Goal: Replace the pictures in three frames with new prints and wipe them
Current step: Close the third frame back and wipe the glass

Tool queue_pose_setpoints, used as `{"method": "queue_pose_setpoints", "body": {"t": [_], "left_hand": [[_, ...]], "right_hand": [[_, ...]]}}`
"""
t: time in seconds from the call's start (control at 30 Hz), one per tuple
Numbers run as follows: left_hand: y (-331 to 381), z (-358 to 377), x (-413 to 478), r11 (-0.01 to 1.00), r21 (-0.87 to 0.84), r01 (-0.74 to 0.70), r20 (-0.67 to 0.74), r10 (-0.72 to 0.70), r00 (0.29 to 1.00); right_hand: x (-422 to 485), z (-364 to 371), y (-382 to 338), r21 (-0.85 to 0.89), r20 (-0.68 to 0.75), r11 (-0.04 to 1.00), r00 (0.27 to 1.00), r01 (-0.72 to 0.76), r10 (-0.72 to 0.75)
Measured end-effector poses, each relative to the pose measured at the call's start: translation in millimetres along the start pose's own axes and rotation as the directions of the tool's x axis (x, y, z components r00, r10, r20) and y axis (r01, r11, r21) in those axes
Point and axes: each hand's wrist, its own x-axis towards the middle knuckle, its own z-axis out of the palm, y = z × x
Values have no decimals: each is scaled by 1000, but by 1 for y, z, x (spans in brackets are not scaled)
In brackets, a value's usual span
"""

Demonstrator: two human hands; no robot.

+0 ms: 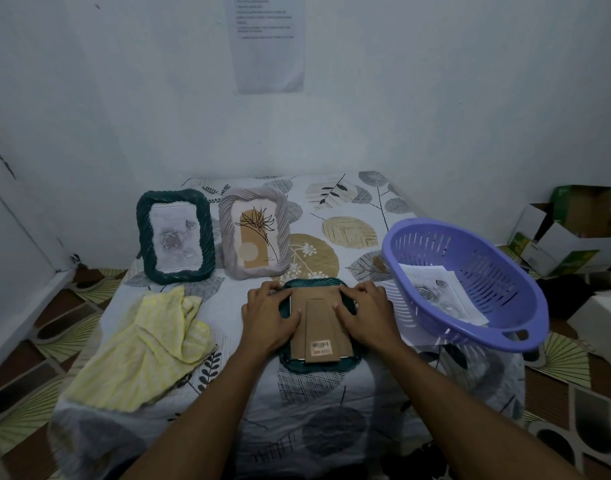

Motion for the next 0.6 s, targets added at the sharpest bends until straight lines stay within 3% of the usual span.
{"method": "queue_pose_setpoints", "body": {"t": [0.6], "left_hand": [[1, 0, -1, 1000, 1, -12, 0, 12, 1000]], "right_hand": [[-2, -5, -3, -99, 35, 995, 999, 31, -27]]}}
